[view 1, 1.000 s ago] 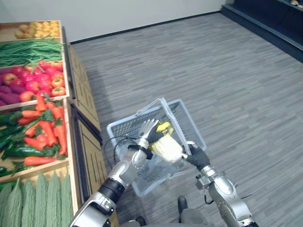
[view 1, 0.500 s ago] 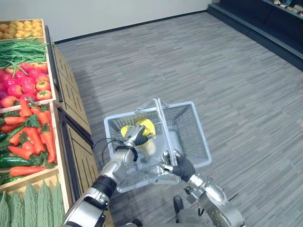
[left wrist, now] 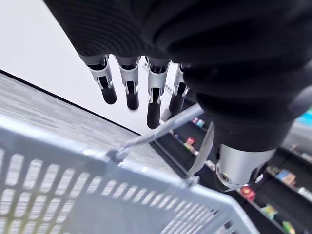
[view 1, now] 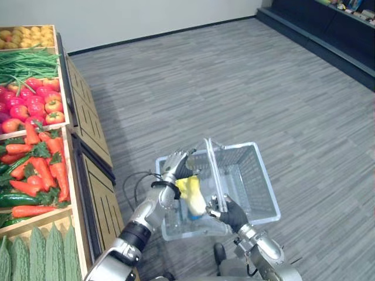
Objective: Pick vegetable in the basket
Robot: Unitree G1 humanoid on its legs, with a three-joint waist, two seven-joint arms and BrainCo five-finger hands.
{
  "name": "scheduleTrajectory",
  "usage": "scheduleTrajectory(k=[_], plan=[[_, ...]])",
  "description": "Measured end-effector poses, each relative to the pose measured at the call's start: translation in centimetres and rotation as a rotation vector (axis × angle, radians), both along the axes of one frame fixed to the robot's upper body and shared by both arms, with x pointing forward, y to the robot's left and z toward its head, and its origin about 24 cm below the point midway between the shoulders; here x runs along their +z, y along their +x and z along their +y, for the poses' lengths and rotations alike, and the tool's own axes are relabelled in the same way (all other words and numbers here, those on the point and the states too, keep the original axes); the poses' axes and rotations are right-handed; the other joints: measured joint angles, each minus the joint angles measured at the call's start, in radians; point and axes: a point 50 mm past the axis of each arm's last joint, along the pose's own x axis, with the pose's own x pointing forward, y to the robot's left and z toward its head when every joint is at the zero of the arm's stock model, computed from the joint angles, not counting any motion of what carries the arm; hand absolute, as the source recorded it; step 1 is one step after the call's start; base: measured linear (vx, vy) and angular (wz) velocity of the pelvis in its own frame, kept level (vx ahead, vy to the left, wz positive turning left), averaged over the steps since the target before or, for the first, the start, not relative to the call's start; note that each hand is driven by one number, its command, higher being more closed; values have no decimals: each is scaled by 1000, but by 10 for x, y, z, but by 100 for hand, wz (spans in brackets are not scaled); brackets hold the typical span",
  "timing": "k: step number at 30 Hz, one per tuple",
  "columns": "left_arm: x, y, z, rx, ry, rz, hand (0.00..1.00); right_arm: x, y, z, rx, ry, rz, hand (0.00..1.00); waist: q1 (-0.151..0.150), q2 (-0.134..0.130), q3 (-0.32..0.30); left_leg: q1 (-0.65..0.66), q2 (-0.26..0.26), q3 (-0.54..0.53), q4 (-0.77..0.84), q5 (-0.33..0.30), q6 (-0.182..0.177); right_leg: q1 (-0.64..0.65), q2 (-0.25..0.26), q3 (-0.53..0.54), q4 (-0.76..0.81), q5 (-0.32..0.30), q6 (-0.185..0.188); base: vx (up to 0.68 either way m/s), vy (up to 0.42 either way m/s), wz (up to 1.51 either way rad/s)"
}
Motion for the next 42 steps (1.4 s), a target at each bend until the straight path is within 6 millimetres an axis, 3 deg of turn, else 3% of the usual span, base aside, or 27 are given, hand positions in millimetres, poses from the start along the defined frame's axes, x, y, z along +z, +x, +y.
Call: scheduleTrajectory(k=[3,7,9,14,16,21,27,29,30,32,34,35,36,38,40,41,42], plan=[[-1,-14,2,30,-131,35,0,-3,1,-18,-114,-71,9,100,2,4,-2,0,-1,0,-3,0,0,0,5,-7,-2,-2,8,-38,-30,-1],[-2,-31,17,112,-343,77,0,0,4,-48,-270,-158,-3,100,8,39,-26,0,-2,-2,-11,0,0,-1,5,-15,-6,-3,9,-13,-18,2],[-3,-39,29,147,-422,94,0,3,4,-67,-365,-192,-10,100,24,57,-39,-2,-1,-7,-14,0,0,1,7,-23,-11,-3,10,1,-24,6],[-26,-60,63,301,-548,196,0,6,1,-91,-485,-248,-16,100,40,55,-47,-13,1,-36,-14,1,-1,16,5,-53,-18,-6,14,-22,-27,16],[-39,-65,71,348,-553,249,0,5,-3,-99,-515,-266,-7,100,54,50,-51,-23,-2,-51,-17,1,-1,18,1,-66,-24,-8,16,-50,-19,18],[-71,-90,88,455,-543,389,0,5,-6,-103,-538,-300,-1,100,57,41,-57,-35,-2,-85,-14,6,-3,18,0,-104,-26,-10,19,13,-17,22],[-85,-102,88,499,-578,456,0,1,-7,-102,-548,-335,13,100,76,40,-57,-46,-9,-108,-13,1,1,28,-11,-134,-21,-31,35,-6,-1,13],[-87,-105,87,505,-604,474,0,-3,-7,-103,-548,-354,30,100,84,39,-57,-54,-13,-113,7,-32,-1,2,-26,-147,55,-104,52,26,44,23],[-89,-107,86,510,-613,483,0,-6,-7,-103,-549,-366,43,100,85,31,-52,-58,-19,-121,47,-65,3,-27,-42,-160,146,-172,57,82,109,28],[-92,-112,85,522,-619,504,0,-10,-9,-104,-547,-394,60,100,82,24,-48,-67,-29,-162,118,-129,19,-85,-87,-178,368,-250,55,96,69,37],[-94,-114,84,522,-617,517,0,-13,-10,-105,-537,-421,73,100,81,22,-45,-57,-36,-194,134,-152,38,-171,-127,-186,606,-249,47,107,63,45],[-93,-113,86,523,-613,515,0,-13,-9,-104,-533,-422,72,100,79,18,-41,-37,-40,-212,127,-155,53,-226,-145,-183,746,-220,3,276,69,60],[-94,-113,83,511,-609,520,0,-15,-10,-103,-529,-424,80,100,73,39,-37,-9,-33,-243,129,-165,57,-273,-137,-175,808,-281,5,280,6,47],[-91,-110,86,496,-585,510,0,-14,-9,-102,-527,-421,76,100,73,25,-35,1,-16,-276,136,-186,45,-335,-95,-137,784,-333,4,359,-73,60],[-88,-103,83,468,-580,497,0,-12,-7,-104,-537,-420,63,100,68,29,-31,9,14,-318,139,-200,27,-411,-22,-67,711,-330,8,386,-156,82],[-85,-94,79,446,-588,480,0,-7,-3,-107,-544,-424,40,100,52,45,-20,18,40,-354,138,-212,10,-448,26,3,617,-297,31,446,-220,94],[-84,-91,79,441,-588,474,0,-4,-2,-108,-546,-430,27,100,51,28,-25,28,36,-367,145,-223,-12,-449,40,57,514,-240,47,561,-315,113]])
